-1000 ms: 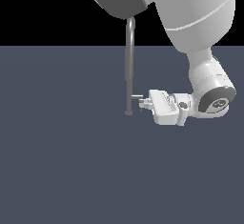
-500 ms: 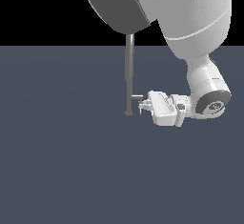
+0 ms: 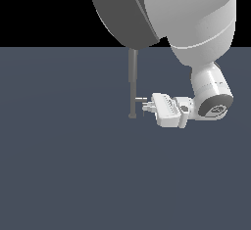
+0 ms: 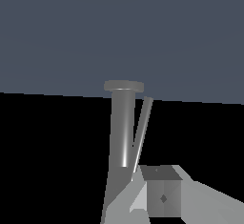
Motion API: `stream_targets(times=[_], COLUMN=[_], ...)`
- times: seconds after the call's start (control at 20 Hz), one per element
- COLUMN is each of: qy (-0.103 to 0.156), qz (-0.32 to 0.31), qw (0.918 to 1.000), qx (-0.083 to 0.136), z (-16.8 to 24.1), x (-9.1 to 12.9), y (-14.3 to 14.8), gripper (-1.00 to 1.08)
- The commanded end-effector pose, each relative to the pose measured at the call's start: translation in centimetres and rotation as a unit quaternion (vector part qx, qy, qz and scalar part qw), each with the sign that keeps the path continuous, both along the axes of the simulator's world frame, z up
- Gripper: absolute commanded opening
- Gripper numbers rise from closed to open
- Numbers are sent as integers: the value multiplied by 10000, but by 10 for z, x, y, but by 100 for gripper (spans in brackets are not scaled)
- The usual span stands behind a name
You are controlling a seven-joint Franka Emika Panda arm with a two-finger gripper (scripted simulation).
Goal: Turn on the faucet by rotating a designated handle.
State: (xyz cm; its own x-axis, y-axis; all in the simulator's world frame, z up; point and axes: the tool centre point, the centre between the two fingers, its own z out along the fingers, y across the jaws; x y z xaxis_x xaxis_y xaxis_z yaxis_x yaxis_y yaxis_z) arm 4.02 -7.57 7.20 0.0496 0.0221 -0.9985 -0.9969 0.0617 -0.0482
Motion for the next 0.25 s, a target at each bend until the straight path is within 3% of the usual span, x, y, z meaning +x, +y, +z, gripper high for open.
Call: stream_targets(times=[0.0, 0.2], qy=[203, 236], qz=[-109, -115], qw=[9997, 9996], qx=[-101, -106], z=[-34, -42], x=[-1, 3], y=[0, 0], gripper=[-100, -100])
